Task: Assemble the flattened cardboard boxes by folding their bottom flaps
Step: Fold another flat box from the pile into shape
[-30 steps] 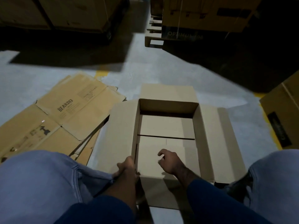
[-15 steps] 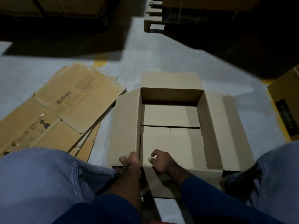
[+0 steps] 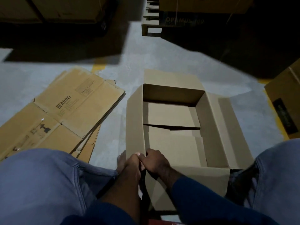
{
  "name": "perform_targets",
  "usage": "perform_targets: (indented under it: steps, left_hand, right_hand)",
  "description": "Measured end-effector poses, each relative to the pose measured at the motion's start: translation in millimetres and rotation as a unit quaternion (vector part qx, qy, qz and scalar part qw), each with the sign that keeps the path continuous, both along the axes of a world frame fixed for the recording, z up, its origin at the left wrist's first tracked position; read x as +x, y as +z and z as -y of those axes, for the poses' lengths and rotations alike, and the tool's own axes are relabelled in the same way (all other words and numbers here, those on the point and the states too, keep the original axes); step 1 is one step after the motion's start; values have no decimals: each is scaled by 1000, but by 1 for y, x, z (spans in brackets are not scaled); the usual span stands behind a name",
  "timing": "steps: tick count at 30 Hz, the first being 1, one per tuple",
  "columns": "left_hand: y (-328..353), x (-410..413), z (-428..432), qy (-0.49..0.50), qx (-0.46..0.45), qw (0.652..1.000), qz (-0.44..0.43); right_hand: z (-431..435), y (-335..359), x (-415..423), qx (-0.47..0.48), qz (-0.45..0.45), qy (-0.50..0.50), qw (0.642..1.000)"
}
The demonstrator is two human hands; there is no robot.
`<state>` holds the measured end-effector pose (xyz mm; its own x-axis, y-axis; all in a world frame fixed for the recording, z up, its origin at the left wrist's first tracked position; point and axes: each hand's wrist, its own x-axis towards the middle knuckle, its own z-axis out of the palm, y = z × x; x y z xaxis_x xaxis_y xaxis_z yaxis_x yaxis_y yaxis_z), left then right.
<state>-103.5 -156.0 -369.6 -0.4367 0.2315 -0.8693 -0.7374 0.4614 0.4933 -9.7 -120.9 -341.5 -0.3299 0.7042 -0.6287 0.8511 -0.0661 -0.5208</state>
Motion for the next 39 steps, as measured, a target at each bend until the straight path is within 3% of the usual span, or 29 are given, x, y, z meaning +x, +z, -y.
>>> perform_targets:
  steps: [4, 7, 9, 13, 16, 20, 29, 39]
  left_hand:
    - [16, -7, 2, -51, 15, 999, -1]
    - [6, -28, -6, -124, -43, 991, -40]
    - [-10, -44, -11, -137, -33, 989, -36]
    - [-119, -80, -22, -120, -60, 990, -41]
    - [-78, -54, -26, -152, -21, 987, 47]
    - [32, -4, -27, -205, 33, 972, 110]
    - [38, 21, -40, -163, 130, 954, 214]
    - [55, 31, -39, -102, 189, 945, 248]
  right_hand:
    - [0, 12, -7, 84, 82, 10, 993]
    - [3, 23, -1, 133, 93, -1, 987]
    - [1, 32, 7, 160, 92, -14, 983]
    - [-11, 48, 25, 211, 77, -44, 974]
    - [-20, 60, 42, 230, 55, -76, 969]
    - [-29, 74, 64, 226, 8, -135, 965]
    - [-43, 87, 93, 219, -72, -220, 948]
    - [-57, 94, 94, 237, -82, -213, 944]
